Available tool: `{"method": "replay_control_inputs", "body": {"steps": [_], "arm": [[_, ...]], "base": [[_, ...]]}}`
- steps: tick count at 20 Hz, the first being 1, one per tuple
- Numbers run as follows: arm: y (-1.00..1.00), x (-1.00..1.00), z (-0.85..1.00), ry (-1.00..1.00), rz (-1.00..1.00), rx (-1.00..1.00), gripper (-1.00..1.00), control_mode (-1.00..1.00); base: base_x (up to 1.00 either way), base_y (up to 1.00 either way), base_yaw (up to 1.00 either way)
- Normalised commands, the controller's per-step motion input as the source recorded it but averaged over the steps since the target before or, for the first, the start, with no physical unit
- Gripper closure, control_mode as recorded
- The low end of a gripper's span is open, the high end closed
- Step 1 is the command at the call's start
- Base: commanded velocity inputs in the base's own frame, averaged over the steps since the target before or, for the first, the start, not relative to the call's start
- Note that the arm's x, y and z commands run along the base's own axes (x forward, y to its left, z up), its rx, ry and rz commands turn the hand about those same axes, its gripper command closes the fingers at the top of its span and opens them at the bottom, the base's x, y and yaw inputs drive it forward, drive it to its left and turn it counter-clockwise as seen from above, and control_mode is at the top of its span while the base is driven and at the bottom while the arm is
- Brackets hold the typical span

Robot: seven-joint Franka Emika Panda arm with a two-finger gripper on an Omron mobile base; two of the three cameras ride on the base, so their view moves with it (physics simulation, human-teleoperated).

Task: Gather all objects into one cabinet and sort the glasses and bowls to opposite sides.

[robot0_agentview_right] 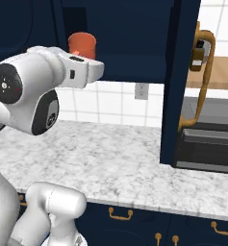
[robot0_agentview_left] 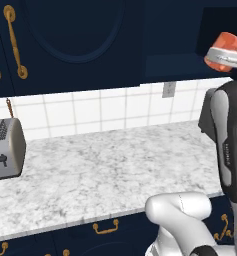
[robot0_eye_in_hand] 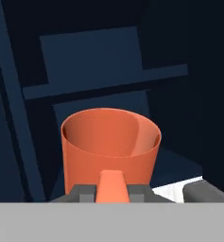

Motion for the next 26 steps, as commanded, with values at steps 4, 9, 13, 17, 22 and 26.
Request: {"method": "replay_control_inputs", "body": {"steps": [4,9,13,17,22,26], "arm": [[0.02,-1.0,-0.02,0.01,0.52,-0.28,1.0,-1.0],[0.69,-1.0,-0.11,0.06,0.23,-0.26,1.0,-1.0],[1.0,-1.0,0.0,0.18,0.0,-0.3,1.0,-1.0],[0.25,-0.39,-0.42,0.15,0.02,-0.32,1.0,-1.0],[-0.01,0.0,-0.03,0.02,0.01,0.0,1.0,-1.0],[-0.13,-0.01,-0.29,0.0,0.0,0.1,1.0,-1.0]], "base": [[0.0,0.0,0.0],[0.0,0.0,0.0],[0.0,0.0,0.0],[0.0,0.0,0.0],[0.0,0.0,0.0],[0.0,0.0,0.0]]}}
